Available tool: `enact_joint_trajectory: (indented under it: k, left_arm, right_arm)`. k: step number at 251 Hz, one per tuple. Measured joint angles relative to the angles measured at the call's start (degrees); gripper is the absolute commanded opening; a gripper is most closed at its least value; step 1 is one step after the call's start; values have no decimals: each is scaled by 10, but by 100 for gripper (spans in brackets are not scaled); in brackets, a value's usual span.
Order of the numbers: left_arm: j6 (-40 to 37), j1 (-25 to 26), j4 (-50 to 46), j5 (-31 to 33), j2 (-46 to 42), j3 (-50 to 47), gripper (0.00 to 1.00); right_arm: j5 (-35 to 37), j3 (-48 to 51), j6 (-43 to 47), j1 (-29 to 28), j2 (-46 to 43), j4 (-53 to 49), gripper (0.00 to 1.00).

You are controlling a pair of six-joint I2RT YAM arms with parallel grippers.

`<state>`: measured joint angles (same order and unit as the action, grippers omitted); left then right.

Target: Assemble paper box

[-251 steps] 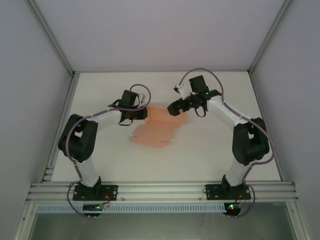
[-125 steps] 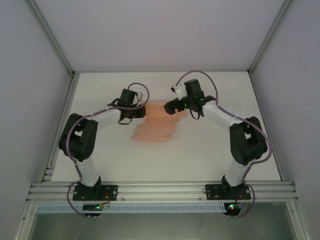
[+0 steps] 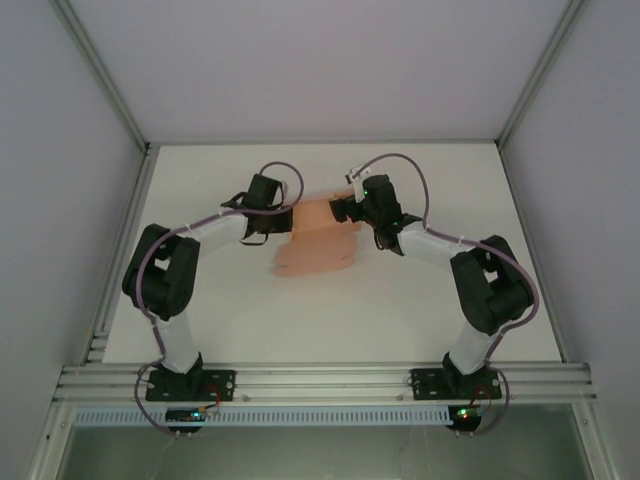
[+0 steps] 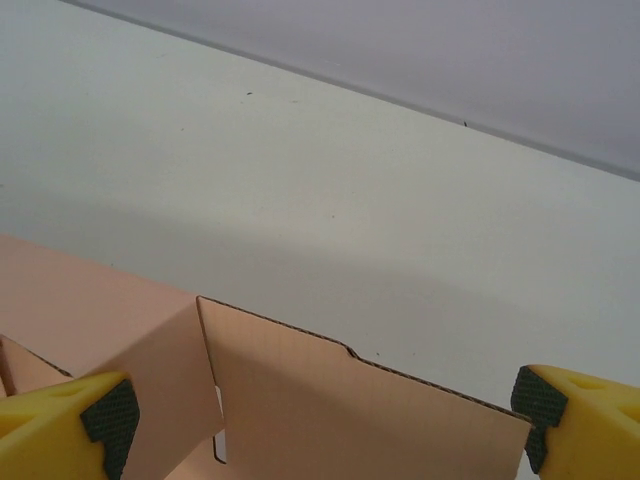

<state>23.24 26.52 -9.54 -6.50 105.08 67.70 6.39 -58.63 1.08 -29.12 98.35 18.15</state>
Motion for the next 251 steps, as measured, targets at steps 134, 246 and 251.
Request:
enact_joint_trajectory:
  k: [134,246,251]
  left_arm:
    - [9,9,-4,14,0,3,0]
    - [19,9,14,-20,-7,-13,0]
    - [19,8,17,-25,-9,-17,0]
  right_arm:
    - [29,66,-7,-5,19,165,99]
    - [21,84,-46,31,-154,-81,99]
    - [25,87,-50,33,-168,-97,99]
